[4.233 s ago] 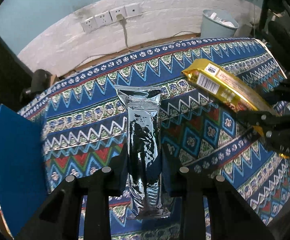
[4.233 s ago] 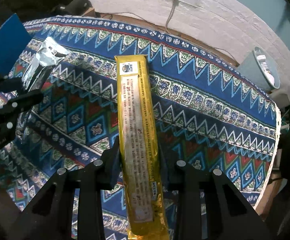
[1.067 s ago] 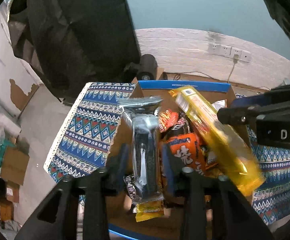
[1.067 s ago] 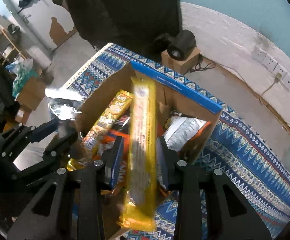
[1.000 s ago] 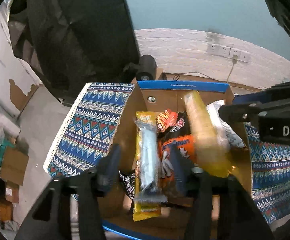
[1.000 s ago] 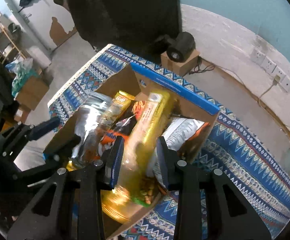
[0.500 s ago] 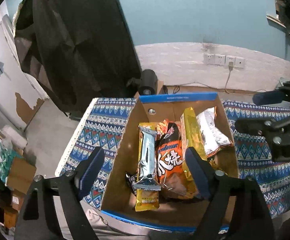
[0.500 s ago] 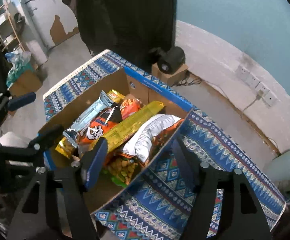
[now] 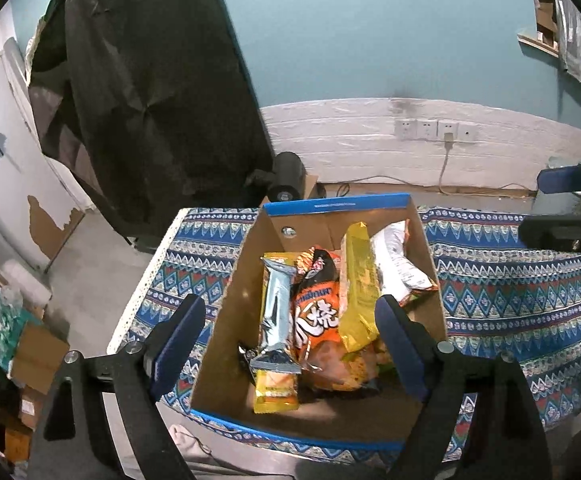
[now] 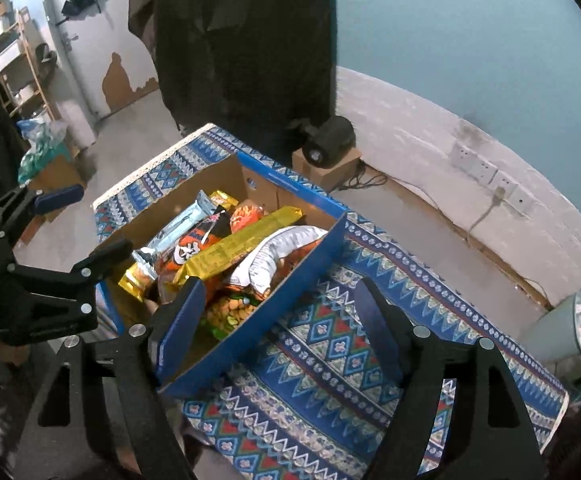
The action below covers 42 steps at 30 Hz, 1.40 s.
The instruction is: Organize snacks
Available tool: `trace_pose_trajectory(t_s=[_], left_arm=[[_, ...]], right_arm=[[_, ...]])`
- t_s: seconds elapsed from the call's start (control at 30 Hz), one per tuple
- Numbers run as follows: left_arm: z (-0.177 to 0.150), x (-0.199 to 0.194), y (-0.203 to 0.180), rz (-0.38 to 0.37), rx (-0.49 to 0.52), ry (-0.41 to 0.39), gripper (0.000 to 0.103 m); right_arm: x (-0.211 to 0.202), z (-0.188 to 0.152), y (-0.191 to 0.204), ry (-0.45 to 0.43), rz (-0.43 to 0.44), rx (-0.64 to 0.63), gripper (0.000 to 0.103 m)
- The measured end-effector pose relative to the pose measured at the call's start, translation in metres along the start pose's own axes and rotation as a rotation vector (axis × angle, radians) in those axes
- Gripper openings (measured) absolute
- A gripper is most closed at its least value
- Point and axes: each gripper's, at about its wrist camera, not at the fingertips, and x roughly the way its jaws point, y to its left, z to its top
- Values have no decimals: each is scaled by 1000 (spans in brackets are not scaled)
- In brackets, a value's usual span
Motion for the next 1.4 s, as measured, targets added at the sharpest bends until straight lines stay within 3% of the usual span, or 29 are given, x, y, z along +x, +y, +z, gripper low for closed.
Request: trace_pose_trajectory(t_s=[0.27, 0.87, 1.4], left_arm=[[3, -17, 1, -39, -47, -46, 94], [12, -20, -25, -54, 8, -53, 100], [13, -9, -30, -50, 22, -14, 101]], right_arm=[[-13, -10, -12, -26, 0, 13, 77], [-15, -28, -33, -12, -25, 25, 77], [-7, -31, -43, 11, -34, 41, 77]])
